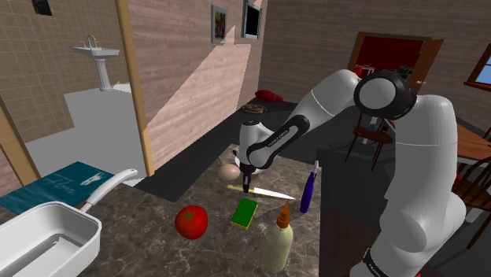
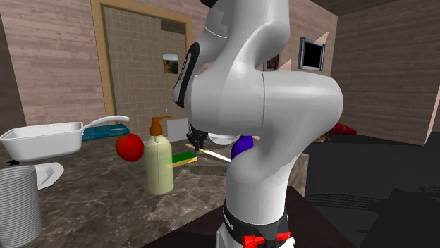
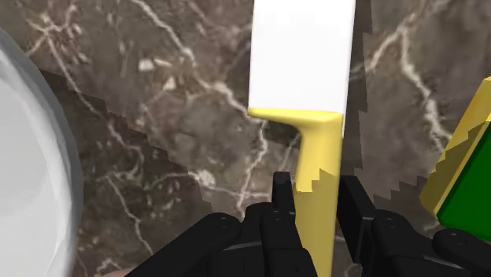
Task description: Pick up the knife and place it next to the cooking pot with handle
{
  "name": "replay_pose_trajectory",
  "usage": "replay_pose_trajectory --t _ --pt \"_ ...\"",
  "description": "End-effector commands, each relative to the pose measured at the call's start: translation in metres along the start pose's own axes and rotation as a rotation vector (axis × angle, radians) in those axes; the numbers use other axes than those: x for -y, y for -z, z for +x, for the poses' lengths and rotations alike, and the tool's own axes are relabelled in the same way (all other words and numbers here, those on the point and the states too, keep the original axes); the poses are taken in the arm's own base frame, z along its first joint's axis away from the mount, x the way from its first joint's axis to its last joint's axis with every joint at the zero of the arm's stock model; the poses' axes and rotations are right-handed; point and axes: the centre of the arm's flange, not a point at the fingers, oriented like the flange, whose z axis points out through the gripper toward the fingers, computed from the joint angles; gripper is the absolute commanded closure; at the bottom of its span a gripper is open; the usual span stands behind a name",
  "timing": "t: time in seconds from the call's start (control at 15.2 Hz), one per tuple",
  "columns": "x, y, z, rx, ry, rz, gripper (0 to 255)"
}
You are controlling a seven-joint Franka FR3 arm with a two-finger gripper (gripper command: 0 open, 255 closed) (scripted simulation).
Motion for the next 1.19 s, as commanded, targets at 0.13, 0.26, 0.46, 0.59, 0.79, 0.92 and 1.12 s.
replay_pose_trajectory --t 0.13,0.26,0.46,0.59,0.79,0.92,1.12 --pt "-0.001 0.02 0.0 0.0 0.0 0.0 255" --pt "-0.001 0.03 0.0 0.0 0.0 0.0 255" --pt "-0.001 0.046 -0.001 0.0 0.0 0.0 255" --pt "-0.001 0.057 -0.001 0.0 0.0 0.0 255" --pt "-0.002 0.073 -0.001 0.0 0.0 0.0 255" --pt "-0.002 0.083 -0.002 0.0 0.0 0.0 255" --pt "-0.002 0.099 -0.002 0.0 0.0 0.0 255"
